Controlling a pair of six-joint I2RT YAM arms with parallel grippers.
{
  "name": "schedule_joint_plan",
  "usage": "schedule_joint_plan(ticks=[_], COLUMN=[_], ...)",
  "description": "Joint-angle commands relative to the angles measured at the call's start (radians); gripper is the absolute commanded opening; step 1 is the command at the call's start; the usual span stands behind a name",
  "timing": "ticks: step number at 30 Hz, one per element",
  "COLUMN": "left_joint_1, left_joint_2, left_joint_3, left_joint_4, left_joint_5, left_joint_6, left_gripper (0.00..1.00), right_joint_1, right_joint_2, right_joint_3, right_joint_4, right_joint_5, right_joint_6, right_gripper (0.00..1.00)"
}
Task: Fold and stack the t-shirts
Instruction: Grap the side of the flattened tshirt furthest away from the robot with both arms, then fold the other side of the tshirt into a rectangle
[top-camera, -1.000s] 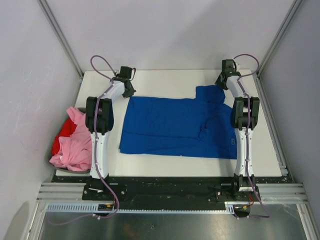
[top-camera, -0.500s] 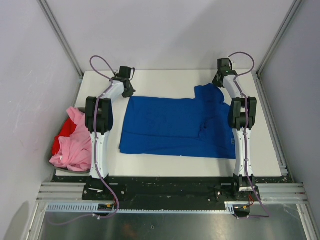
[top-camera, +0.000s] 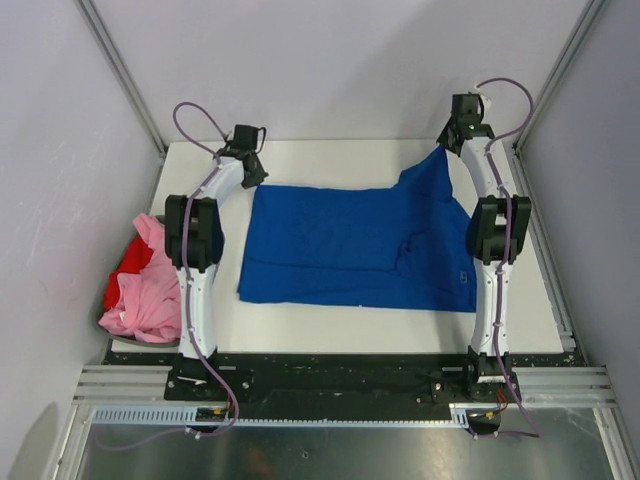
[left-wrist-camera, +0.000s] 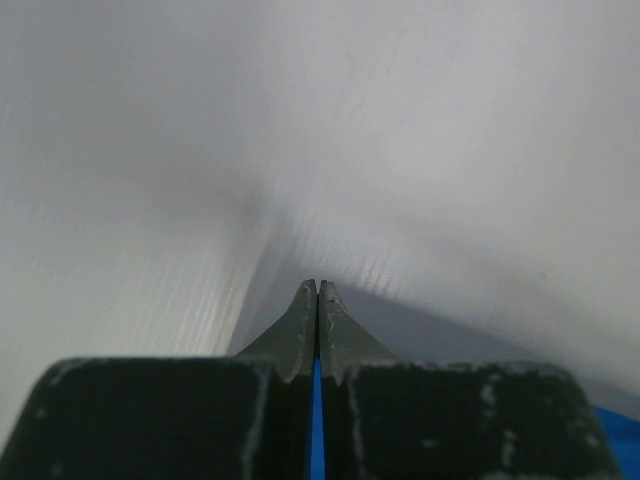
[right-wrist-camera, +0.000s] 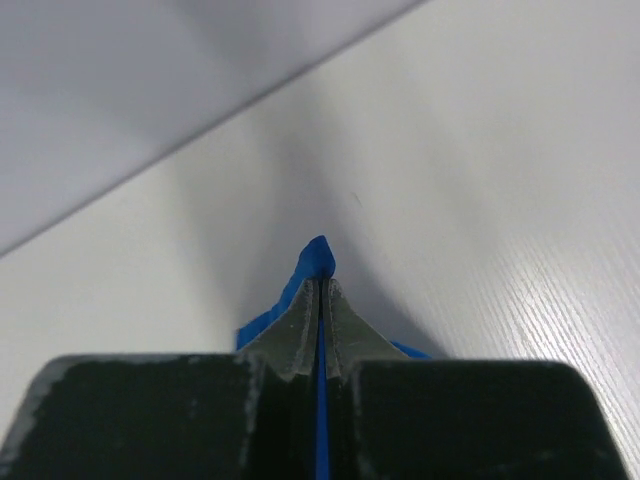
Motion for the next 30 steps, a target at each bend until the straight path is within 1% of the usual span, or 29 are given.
schedule_joint_plan(ticks=[1,6,10,14,20,26,30], left_joint_1=[0.013,0.018,0.022,0.023,0.024,0.023,0.022], left_joint_2=[-0.099,-0.115,-0.132,-0.165,-0.256,-0.362,-0.421], left_joint_3=[0.015,-0.012,-0.035,-0.084,-0.232,-0.397,-0.49], left_joint_4=[0.009,0.01,0.011,0.012,0.02,0.048,0.071], left_joint_5=[-0.023,-0.029,-0.01,0.028,0.065,0.094,0.106], left_joint_6=[0.038,0.045,0.065,0.073,0.063,0.036,0.024], left_gripper=[0.0,0.0,0.0,0.0,0.0,0.0,0.0], right_joint_1=[0.001,0.002,0.002,0.005,0.012,0.006,0.019], right_joint_2=[-0.11,-0.153,-0.223,-0.303,-0.499,-0.725,-0.851], right_joint_3=[0.059,0.01,-0.076,-0.177,-0.491,-0.81,-0.957], right_joint_4=[0.022,0.015,0.025,0.0,0.019,0.049,0.028], right_joint_5=[-0.016,-0.036,-0.039,-0.043,-0.048,-0.086,-0.072], right_joint_6=[-0.025,-0.027,-0.029,-0.005,0.057,0.133,0.146], right_gripper=[0.0,0.0,0.0,0.0,0.0,0.0,0.0])
